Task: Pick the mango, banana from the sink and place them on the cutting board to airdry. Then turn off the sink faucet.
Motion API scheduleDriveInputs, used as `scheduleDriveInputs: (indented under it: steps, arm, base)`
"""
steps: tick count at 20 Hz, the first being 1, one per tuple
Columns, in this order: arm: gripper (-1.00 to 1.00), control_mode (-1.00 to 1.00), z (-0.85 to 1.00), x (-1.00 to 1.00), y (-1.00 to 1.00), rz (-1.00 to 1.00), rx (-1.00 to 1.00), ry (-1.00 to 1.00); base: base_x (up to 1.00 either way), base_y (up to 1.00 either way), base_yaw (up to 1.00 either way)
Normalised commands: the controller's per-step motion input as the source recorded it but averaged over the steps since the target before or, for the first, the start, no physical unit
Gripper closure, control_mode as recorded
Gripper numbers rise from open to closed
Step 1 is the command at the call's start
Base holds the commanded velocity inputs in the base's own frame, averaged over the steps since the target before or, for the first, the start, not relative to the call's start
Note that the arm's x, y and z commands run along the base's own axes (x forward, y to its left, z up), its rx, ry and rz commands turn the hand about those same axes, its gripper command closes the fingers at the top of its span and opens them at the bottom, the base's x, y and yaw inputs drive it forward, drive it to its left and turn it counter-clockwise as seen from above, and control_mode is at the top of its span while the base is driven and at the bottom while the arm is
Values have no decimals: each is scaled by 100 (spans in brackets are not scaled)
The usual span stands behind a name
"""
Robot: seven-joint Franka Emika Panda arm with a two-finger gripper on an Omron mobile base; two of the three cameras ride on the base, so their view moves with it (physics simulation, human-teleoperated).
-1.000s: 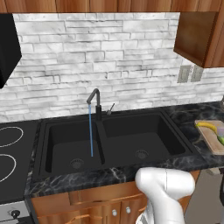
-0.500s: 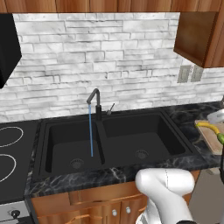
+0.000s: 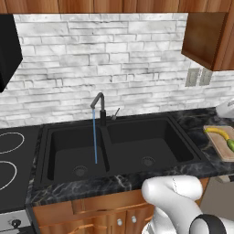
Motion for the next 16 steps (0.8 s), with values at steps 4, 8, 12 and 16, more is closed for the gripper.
scheduleDriveInputs:
  steps: [4,8,12,16]
  arm:
    - [-100,-100,0,-5,45,0,11,-5]
    - [-100,-100,0,-17,56,0,7,-12]
    - [-100,-100,0,-19,52,0,3,-15]
    - [-100,-100,0,-8,42,0,-2,-23]
  base:
    - [0,0,0]
    - [0,0,0]
    - [0,0,0]
    - [0,0,0]
